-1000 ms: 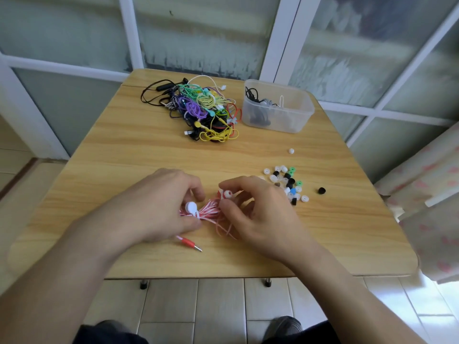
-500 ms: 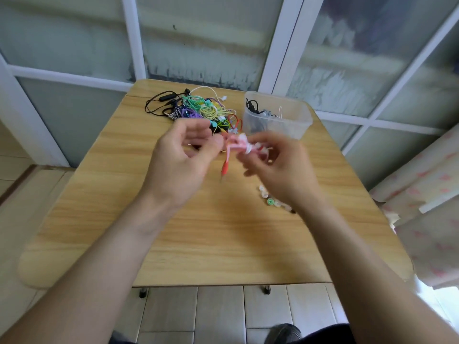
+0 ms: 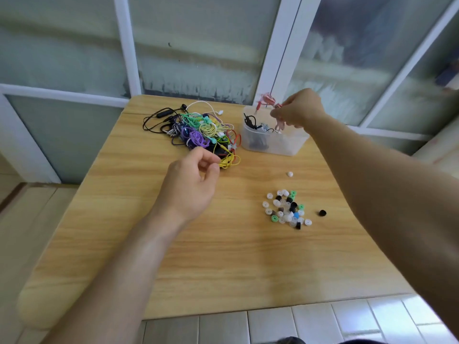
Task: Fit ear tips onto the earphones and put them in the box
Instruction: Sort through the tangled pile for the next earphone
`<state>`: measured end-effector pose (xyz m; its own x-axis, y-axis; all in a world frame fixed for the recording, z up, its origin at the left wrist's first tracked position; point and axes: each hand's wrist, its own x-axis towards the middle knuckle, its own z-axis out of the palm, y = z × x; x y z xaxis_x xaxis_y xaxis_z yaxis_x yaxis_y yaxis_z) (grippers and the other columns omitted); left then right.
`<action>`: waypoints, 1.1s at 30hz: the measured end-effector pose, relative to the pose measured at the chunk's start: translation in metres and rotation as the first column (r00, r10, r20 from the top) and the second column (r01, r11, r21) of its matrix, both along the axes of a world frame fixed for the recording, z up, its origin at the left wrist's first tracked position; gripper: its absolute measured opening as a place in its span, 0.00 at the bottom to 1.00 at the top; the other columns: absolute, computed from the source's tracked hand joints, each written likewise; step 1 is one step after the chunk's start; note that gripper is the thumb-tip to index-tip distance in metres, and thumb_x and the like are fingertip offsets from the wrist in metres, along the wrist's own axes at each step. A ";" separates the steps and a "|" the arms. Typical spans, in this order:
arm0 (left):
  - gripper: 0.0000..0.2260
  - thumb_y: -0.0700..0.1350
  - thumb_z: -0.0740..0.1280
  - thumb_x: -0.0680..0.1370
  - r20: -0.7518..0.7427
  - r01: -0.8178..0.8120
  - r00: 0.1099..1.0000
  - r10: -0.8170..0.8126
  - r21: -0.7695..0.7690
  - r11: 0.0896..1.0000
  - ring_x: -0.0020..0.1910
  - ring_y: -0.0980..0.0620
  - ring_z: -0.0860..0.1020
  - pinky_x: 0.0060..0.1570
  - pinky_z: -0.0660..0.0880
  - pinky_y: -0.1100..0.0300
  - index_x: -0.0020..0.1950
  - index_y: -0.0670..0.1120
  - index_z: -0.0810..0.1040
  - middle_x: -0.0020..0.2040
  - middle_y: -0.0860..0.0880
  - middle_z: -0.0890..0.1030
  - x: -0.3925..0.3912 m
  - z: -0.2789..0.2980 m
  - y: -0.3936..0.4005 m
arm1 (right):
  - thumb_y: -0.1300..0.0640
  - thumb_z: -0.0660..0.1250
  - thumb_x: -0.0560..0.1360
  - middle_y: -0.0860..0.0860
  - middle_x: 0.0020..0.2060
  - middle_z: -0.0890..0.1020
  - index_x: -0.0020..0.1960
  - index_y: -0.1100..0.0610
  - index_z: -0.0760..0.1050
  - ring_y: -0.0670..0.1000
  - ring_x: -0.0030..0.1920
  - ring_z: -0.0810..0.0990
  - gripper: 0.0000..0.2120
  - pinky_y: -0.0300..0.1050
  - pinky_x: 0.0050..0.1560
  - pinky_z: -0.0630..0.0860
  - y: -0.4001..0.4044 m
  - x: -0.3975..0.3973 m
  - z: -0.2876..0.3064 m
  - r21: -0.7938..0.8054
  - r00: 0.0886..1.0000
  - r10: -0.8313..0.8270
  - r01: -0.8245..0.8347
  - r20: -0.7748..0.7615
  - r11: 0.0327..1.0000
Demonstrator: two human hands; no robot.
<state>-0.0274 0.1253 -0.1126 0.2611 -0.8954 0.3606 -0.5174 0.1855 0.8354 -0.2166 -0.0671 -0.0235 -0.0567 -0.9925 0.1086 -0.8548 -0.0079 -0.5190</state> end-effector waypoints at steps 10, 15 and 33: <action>0.05 0.41 0.66 0.77 0.096 0.060 0.993 -0.061 0.008 0.998 0.35 0.70 0.73 0.37 0.65 0.77 0.50 0.45 0.80 0.39 0.58 0.77 0.002 0.000 -0.002 | 0.47 0.71 0.75 0.54 0.45 0.80 0.51 0.61 0.76 0.57 0.42 0.80 0.17 0.44 0.37 0.72 0.003 0.025 0.006 0.245 0.910 0.081 0.023 -0.406 0.969; 0.03 0.42 0.67 0.77 0.095 0.043 0.994 -0.046 0.036 0.998 0.36 0.64 0.75 0.37 0.69 0.70 0.49 0.47 0.79 0.40 0.57 0.79 0.003 0.002 -0.003 | 0.58 0.67 0.74 0.52 0.46 0.84 0.53 0.55 0.82 0.53 0.47 0.81 0.10 0.41 0.47 0.74 0.032 0.058 -0.006 -0.192 0.930 0.231 -0.292 -0.285 0.937; 0.04 0.43 0.66 0.76 0.131 -0.033 0.991 0.020 0.095 0.995 0.38 0.52 0.78 0.41 0.76 0.57 0.44 0.48 0.81 0.37 0.55 0.81 0.011 0.009 0.003 | 0.52 0.66 0.79 0.48 0.43 0.81 0.58 0.55 0.81 0.46 0.41 0.78 0.12 0.38 0.40 0.71 0.049 0.085 -0.032 -0.263 0.919 0.337 -0.280 0.205 0.923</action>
